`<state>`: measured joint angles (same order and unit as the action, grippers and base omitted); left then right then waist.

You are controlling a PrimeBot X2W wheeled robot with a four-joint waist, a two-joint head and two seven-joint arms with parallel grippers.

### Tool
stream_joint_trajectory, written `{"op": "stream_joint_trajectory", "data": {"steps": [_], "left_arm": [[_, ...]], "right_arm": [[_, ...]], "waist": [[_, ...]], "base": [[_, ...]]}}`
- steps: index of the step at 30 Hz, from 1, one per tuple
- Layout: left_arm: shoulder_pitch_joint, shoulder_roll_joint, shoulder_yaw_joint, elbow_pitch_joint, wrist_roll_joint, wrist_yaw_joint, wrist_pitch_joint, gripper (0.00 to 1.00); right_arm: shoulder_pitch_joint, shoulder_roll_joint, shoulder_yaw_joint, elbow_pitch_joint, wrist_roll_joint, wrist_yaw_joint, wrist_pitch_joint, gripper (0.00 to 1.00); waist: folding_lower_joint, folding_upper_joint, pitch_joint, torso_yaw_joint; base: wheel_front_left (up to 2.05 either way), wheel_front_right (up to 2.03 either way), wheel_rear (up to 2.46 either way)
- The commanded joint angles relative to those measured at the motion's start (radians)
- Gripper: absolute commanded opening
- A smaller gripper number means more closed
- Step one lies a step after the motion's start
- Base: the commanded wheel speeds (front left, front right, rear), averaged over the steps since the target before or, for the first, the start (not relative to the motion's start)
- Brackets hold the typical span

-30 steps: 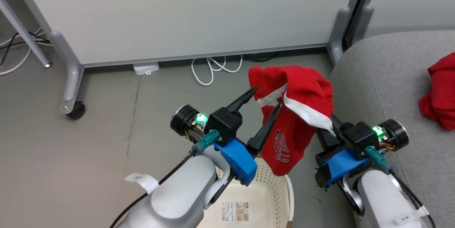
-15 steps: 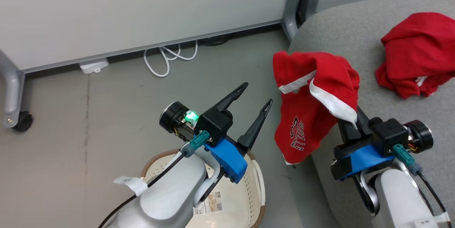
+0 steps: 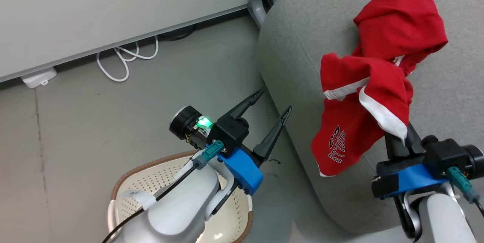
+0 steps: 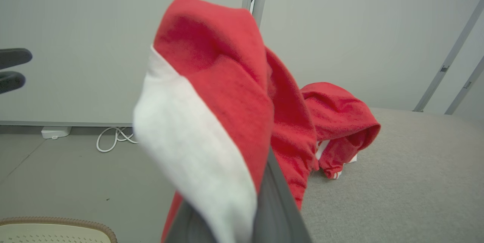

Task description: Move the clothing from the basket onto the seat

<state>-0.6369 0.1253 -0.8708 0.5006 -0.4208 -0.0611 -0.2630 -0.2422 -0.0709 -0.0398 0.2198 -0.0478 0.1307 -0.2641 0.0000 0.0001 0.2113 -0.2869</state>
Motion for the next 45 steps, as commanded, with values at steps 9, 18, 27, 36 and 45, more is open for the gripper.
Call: {"op": "stream_joint_trajectory", "data": {"steps": [9,18,27,36,45], "left_arm": [[0.004,0.013,0.011,-0.001,0.011,0.002,-0.003,1.00],[-0.030,0.027,0.013,-0.008,0.018,0.003,0.001,1.00],[-0.081,0.059,0.014,-0.029,0.033,0.003,0.020,1.00],[-0.161,0.089,0.000,-0.074,0.066,-0.006,0.049,1.00],[-0.199,0.120,-0.009,-0.101,0.084,-0.008,0.066,1.00]], "right_arm": [[0.060,0.018,-0.030,-0.071,0.030,0.000,0.000,0.00],[-0.048,0.020,-0.026,-0.158,0.043,0.000,0.000,0.00],[-0.291,-0.030,-0.108,-0.239,0.061,0.000,0.000,0.00],[-0.534,-0.173,-0.285,-0.198,0.055,0.000,0.000,0.00],[-0.665,-0.318,-0.393,0.025,0.085,0.000,0.000,0.00]], "waist": [[0.0000,-0.0001,0.023,-0.036],[0.0000,-0.0001,0.091,-0.037],[0.0000,-0.0001,0.227,-0.023],[0.0000,-0.0001,0.394,0.011],[0.0000,-0.0001,0.503,0.009]], "base": [[0.00,0.00,0.00],[0.00,0.00,0.00],[0.00,0.00,0.00],[0.00,0.00,0.00],[0.00,0.00,0.00]]}}
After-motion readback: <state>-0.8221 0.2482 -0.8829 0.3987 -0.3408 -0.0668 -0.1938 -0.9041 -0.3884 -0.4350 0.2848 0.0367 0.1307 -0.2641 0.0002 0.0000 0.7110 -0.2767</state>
